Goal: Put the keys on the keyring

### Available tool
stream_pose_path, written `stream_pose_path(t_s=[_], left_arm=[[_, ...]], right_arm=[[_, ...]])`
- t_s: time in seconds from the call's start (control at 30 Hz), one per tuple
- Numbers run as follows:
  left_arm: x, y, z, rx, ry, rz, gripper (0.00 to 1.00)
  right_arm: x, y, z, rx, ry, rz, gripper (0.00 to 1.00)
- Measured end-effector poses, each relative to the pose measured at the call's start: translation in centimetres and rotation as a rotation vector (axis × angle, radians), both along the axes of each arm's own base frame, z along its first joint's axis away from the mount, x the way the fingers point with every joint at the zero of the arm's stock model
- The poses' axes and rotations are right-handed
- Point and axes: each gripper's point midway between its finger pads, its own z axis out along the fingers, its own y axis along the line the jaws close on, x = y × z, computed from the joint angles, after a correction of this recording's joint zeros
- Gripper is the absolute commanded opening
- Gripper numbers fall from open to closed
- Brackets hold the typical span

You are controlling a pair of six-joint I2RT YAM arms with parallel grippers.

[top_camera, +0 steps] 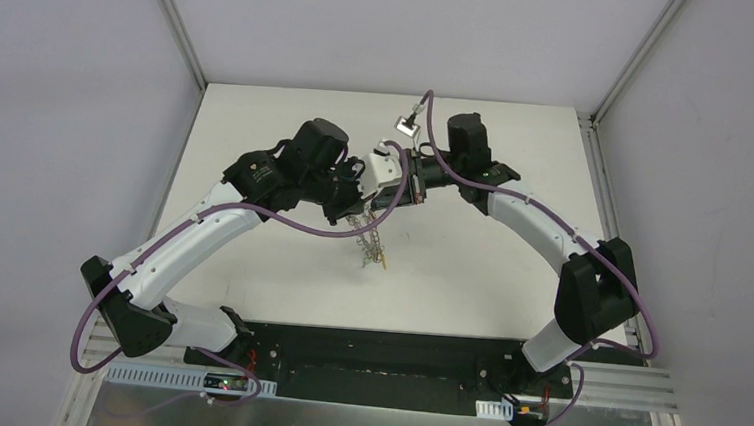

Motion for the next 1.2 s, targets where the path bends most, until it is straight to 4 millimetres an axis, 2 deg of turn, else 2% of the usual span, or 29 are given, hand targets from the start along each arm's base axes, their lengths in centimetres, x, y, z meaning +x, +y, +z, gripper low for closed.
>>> stream_pose_path(t_s=[0.77, 1.2], left_arm=[[-1.2, -0.2, -0.4, 0.006, 0.039, -0.031, 0.00], [-0.7, 0.2, -0.5, 0.023, 0.022, -0.006, 0.00]], right_arm=[[-0.3, 0.0, 1.2, 0.052, -0.015, 0.031, 0.00], [-0.8, -0.5, -0.5, 0.015, -0.022, 0.049, 0.00]])
